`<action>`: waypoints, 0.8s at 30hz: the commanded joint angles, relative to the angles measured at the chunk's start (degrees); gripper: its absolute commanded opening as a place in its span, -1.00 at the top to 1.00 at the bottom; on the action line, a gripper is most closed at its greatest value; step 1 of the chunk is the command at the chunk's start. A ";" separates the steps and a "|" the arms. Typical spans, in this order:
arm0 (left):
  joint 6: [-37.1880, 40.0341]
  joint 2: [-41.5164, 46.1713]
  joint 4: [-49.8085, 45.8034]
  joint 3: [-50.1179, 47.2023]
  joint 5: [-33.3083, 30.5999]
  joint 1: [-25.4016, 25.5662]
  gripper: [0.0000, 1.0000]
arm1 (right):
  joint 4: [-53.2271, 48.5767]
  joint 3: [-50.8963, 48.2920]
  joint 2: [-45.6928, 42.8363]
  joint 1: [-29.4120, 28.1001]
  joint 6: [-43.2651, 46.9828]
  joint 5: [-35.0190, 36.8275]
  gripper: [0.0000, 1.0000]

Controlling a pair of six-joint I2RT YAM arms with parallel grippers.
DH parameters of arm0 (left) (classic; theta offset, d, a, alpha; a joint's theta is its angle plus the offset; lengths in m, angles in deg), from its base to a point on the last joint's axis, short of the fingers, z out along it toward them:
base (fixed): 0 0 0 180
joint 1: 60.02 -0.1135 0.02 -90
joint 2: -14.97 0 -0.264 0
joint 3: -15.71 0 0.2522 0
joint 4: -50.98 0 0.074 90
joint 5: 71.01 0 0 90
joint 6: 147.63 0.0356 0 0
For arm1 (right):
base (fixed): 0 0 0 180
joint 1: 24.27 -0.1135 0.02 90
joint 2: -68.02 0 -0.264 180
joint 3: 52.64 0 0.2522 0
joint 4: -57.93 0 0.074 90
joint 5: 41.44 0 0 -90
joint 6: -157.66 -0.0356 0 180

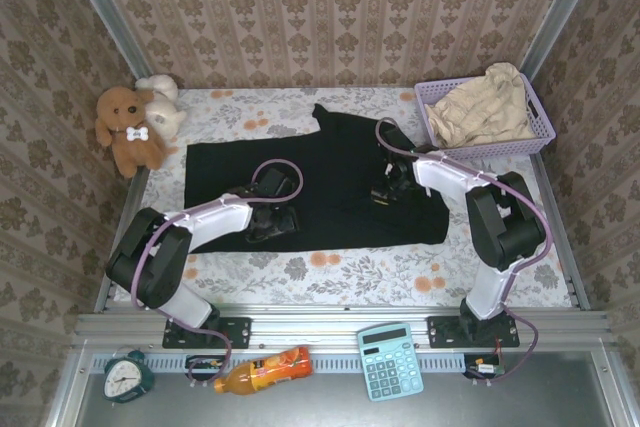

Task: Fold and stack the mixed laundry pile

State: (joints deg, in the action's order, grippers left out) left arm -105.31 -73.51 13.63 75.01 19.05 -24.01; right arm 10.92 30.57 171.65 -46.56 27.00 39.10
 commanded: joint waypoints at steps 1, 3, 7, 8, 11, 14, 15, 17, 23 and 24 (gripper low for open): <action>1.22 -0.28 -4.86 -2.65 0.13 -0.07 -0.29 | -0.08 6.82 4.03 0.68 0.67 1.15 1.00; 1.35 -0.28 -4.98 -2.74 0.29 -0.06 -0.29 | 0.45 13.06 8.35 1.38 0.89 0.23 0.97; 1.97 0.21 -6.45 -2.33 0.04 -0.06 -0.35 | -1.98 24.99 13.95 2.14 2.17 -0.45 -0.10; 2.14 0.69 -7.18 -2.03 -0.30 -0.17 -0.38 | -2.62 26.42 13.79 2.10 2.69 -0.18 -0.23; 2.93 3.48 -9.44 -0.80 -1.78 -0.37 -0.44 | -2.70 24.20 10.14 2.14 4.23 0.56 -0.35; 4.16 7.25 -12.52 1.63 -3.22 -1.12 -0.45 | -3.13 16.41 3.92 2.13 5.29 1.40 -0.35; 4.99 8.51 -13.95 2.99 -4.12 -1.12 -0.45 | -3.22 12.92 1.35 2.02 5.41 1.82 -0.33; 6.60 10.46 -16.07 5.44 -5.09 -1.03 -0.42 | -3.31 6.30 -3.29 1.72 5.42 2.24 -0.24; 8.16 8.73 -8.22 7.71 1.82 -0.94 -0.26 | -3.56 -8.60 -11.28 0.40 2.00 2.80 0.31; 8.82 6.73 -5.12 8.79 3.54 -0.85 -0.26 | -3.31 -10.73 -11.90 0.55 0.67 3.51 0.31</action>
State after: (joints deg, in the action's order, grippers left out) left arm -99.06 -63.28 3.70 82.03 18.20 -24.82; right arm 8.99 24.41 161.64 -45.77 30.54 40.70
